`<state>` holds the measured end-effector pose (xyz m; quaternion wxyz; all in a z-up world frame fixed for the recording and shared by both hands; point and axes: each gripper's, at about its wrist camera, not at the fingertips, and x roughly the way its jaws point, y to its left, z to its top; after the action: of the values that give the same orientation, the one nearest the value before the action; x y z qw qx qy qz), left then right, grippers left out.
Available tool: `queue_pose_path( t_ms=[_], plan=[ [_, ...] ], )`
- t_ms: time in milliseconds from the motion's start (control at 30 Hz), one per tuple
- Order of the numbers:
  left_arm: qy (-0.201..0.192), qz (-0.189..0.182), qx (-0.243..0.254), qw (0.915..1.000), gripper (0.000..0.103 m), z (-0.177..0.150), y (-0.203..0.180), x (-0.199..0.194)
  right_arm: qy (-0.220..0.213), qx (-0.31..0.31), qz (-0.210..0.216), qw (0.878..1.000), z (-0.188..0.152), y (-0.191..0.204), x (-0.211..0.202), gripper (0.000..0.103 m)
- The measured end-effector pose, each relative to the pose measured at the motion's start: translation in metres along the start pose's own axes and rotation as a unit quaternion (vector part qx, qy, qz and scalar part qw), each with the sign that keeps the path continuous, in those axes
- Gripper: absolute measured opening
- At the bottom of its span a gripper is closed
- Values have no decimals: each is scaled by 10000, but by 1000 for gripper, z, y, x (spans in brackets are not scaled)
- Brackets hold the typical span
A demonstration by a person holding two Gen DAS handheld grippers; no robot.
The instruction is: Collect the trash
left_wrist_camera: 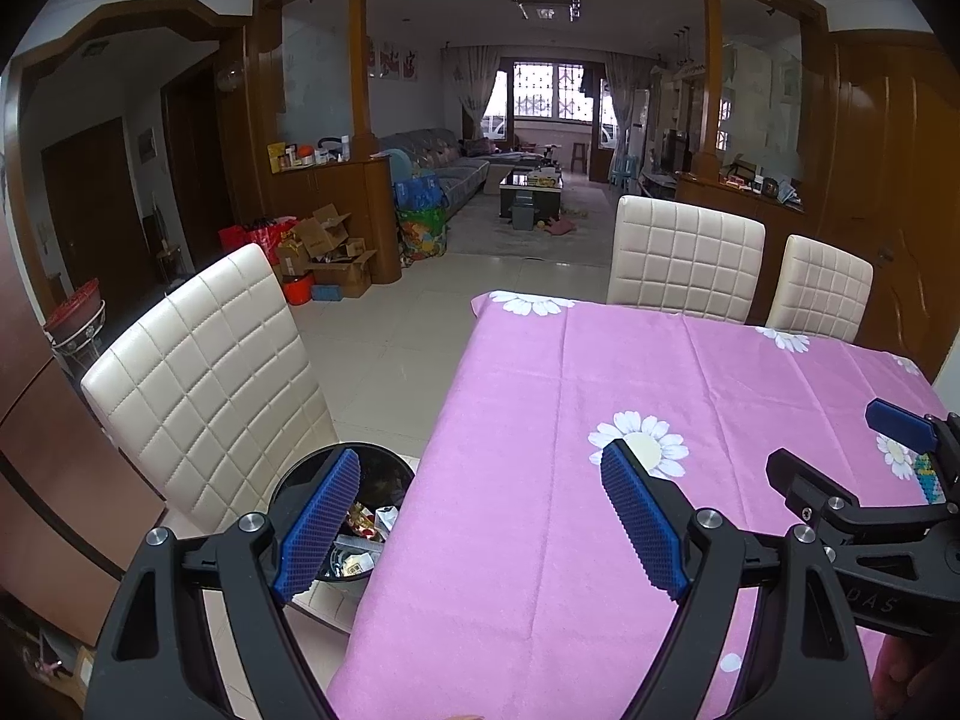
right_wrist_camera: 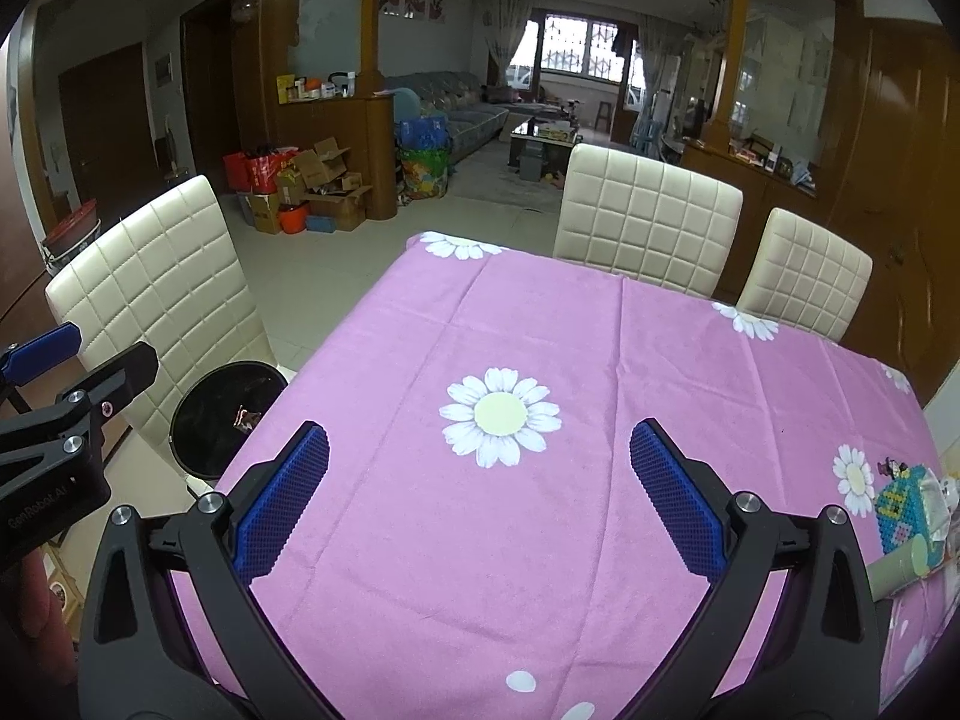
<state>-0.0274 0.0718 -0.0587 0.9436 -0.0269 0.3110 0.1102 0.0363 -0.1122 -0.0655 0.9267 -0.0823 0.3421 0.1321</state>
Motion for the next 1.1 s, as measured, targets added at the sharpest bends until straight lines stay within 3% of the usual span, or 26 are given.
queue_pose_path(
  t_ms=[1100],
  plan=[
    [52,-23,30,10000,81,-2,-7,0,-17,1,91,10000,3,-1,-2,99]
  ],
)
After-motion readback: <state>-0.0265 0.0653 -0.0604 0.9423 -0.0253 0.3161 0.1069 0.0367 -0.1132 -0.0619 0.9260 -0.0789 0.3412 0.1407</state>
